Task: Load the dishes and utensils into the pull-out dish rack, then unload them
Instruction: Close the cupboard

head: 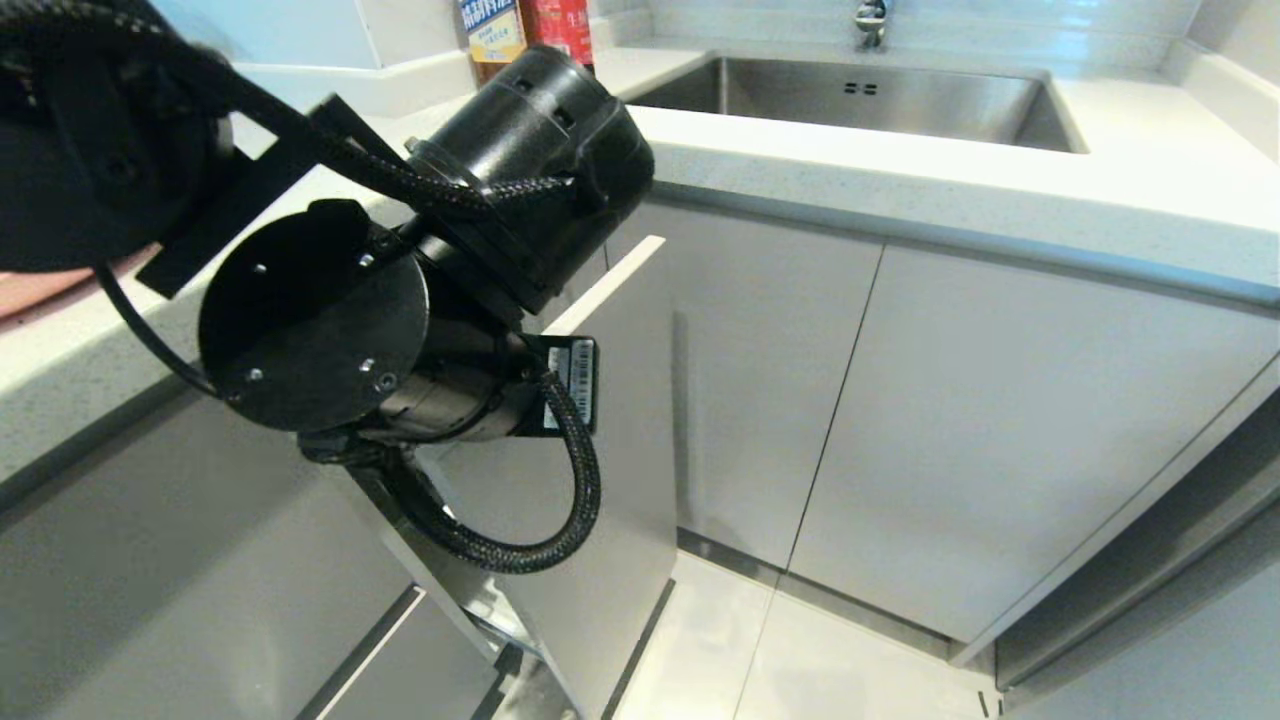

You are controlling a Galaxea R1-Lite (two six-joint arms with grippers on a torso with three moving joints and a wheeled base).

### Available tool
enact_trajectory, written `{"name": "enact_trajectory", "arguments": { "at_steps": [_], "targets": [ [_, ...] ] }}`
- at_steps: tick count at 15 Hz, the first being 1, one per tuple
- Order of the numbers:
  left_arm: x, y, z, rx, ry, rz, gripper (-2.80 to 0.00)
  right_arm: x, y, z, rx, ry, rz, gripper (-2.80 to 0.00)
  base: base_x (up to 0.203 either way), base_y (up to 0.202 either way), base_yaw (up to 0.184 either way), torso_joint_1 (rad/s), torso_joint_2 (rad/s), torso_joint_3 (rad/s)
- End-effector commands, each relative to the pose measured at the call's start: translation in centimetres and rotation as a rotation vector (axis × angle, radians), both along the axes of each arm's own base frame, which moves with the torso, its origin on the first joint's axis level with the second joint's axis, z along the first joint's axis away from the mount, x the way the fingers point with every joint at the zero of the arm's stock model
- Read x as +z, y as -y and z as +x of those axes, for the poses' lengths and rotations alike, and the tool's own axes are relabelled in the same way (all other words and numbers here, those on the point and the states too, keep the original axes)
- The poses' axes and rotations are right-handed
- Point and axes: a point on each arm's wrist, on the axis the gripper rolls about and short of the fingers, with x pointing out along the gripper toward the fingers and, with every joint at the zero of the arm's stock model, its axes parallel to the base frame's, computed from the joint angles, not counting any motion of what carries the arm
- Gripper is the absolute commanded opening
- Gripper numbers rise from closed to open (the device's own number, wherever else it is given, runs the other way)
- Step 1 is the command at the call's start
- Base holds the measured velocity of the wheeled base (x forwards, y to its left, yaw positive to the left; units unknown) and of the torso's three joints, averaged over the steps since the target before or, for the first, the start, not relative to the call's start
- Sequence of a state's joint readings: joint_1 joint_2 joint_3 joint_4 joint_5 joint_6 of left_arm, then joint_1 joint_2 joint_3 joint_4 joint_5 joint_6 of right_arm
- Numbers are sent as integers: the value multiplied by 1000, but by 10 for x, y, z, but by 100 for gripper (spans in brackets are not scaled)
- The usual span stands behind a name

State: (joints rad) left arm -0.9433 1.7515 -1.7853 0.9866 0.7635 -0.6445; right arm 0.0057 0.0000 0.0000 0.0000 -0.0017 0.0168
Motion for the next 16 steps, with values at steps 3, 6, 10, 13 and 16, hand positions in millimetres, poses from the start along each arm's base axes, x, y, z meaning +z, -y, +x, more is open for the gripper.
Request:
{"name": "enact_trajectory", "arguments": {
  "at_steps": [3, 6, 10, 13, 16],
  "targets": [
    [1, -20, 19, 106, 12, 17, -280, 0, 0, 0, 1, -2, 0, -280, 0, 0, 0, 0, 0, 0],
    [5, -35, 31, 166, 24, 26, -280, 0, 0, 0, 0, -2, 0, -280, 0, 0, 0, 0, 0, 0],
    [11, -50, 40, 215, 38, 26, -280, 0, 0, 0, 1, -1, 0, -280, 0, 0, 0, 0, 0, 0],
    [11, -50, 40, 216, 38, 27, -280, 0, 0, 0, 1, -2, 0, -280, 0, 0, 0, 0, 0, 0],
    [10, -56, 45, 243, 35, 32, -280, 0, 0, 0, 0, -1, 0, -280, 0, 0, 0, 0, 0, 0]
  ]
}}
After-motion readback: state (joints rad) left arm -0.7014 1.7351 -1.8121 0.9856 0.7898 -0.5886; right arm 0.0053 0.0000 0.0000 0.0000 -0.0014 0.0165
